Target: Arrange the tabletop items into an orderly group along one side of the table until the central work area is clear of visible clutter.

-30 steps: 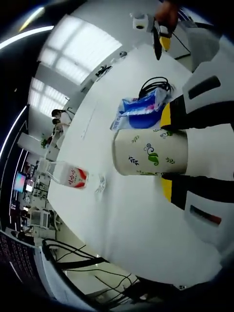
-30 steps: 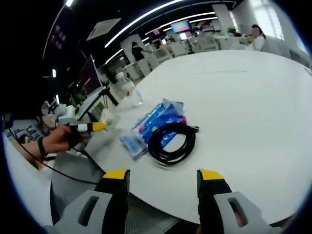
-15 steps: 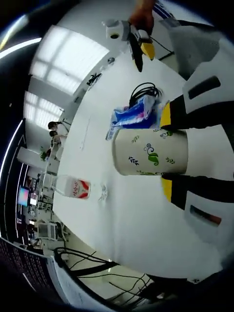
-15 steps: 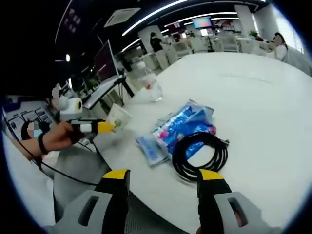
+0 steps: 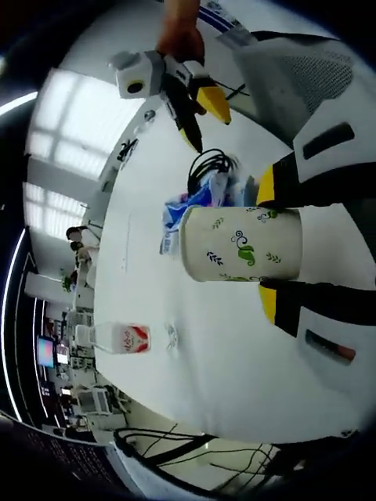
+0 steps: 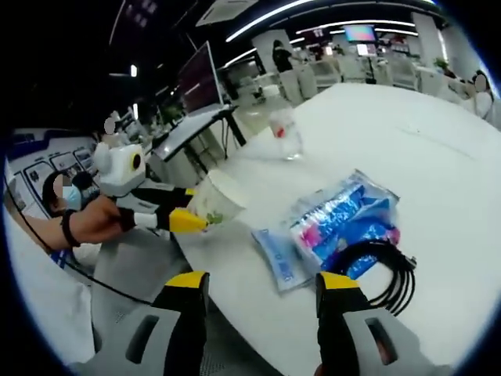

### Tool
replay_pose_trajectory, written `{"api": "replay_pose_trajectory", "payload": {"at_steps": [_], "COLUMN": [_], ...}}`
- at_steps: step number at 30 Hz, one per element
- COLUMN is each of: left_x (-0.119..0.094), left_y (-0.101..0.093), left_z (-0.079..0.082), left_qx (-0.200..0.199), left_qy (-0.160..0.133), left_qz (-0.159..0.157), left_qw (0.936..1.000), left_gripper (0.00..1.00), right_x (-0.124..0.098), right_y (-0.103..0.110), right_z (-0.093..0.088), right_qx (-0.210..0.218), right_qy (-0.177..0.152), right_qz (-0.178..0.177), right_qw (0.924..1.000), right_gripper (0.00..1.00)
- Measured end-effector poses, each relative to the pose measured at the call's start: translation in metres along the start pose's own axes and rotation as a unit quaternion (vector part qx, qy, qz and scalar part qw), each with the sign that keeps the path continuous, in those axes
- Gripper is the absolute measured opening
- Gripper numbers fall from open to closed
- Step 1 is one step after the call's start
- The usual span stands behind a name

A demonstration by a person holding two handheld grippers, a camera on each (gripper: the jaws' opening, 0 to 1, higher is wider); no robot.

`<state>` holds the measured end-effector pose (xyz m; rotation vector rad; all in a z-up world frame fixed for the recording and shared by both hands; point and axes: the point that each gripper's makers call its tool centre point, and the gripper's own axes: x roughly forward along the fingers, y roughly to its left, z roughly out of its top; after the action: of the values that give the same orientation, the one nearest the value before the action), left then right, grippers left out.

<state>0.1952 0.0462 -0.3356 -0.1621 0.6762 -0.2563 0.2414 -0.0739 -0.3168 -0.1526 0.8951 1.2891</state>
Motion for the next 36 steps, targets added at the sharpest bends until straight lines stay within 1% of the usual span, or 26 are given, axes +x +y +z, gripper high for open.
{"api": "replay_pose_trajectory", "payload": {"at_steps": [2, 3, 5, 8, 11, 15, 18, 20, 22, 25, 26, 28, 32, 36], "left_x": [-0.001, -0.001, -0.002, -0.004, -0.004, -0.004, -0.002, -0.001, -0.001, -0.002, -0.003, -0.004, -0.004, -0.004], "left_y": [-0.001, -0.001, -0.003, 0.0, -0.002, -0.005, -0.005, -0.005, -0.005, -0.001, -0.002, -0.002, -0.002, -0.005], "left_z": [0.002, 0.002, 0.005, 0.006, 0.007, 0.008, 0.006, 0.006, 0.008, 0.009, 0.01, 0.011, 0.011, 0.012], "left_qx": [0.017, 0.031, 0.047, 0.059, 0.085, 0.092, 0.109, 0.113, 0.113, 0.122, 0.124, 0.125, 0.13, 0.149], "left_qy": [0.001, 0.003, 0.003, 0.003, 0.007, 0.005, 0.01, 0.01, 0.007, 0.007, 0.007, 0.006, 0.006, 0.006], "left_qz": [-0.003, -0.004, -0.006, -0.008, -0.018, -0.028, -0.034, -0.036, -0.039, -0.038, -0.038, -0.039, -0.04, -0.042], "left_qw": [0.9998, 0.9995, 0.9989, 0.9982, 0.9962, 0.9954, 0.9934, 0.9929, 0.9928, 0.9917, 0.9916, 0.9914, 0.9907, 0.988], "left_gripper": [0.36, 0.36, 0.36, 0.36, 0.36, 0.36, 0.36, 0.36, 0.36, 0.36, 0.36, 0.36, 0.36, 0.36], "right_x": [0.005, 0.01, 0.016, 0.025, 0.032, 0.041, 0.044, 0.046, 0.05, 0.054, 0.056, 0.057, 0.063, 0.07], "right_y": [0.001, 0.006, 0.013, 0.017, 0.022, 0.029, 0.037, 0.042, 0.041, 0.046, 0.047, 0.055, 0.06, 0.066], "right_z": [0.006, 0.009, 0.015, 0.022, 0.036, 0.052, 0.062, 0.069, 0.073, 0.075, 0.076, 0.074, 0.072, 0.068], "right_qx": [-0.001, -0.002, -0.009, -0.023, -0.022, -0.027, -0.033, -0.026, -0.024, -0.03, -0.033, -0.034, -0.031, -0.031], "right_qy": [0.0, 0.0, 0.003, 0.01, 0.004, -0.001, -0.001, -0.007, -0.009, -0.001, 0.003, 0.007, 0.013, 0.026], "right_qz": [0.006, 0.012, 0.023, 0.032, 0.042, 0.055, 0.067, 0.08, 0.087, 0.099, 0.103, 0.112, 0.128, 0.143], "right_qw": [1.0, 0.9999, 0.9997, 0.9992, 0.9989, 0.9981, 0.9972, 0.9964, 0.9959, 0.9947, 0.9942, 0.9931, 0.9913, 0.9889], "right_gripper": [0.56, 0.55, 0.55, 0.55, 0.54, 0.53, 0.52, 0.52, 0.51, 0.5, 0.5, 0.49, 0.47, 0.45]}}
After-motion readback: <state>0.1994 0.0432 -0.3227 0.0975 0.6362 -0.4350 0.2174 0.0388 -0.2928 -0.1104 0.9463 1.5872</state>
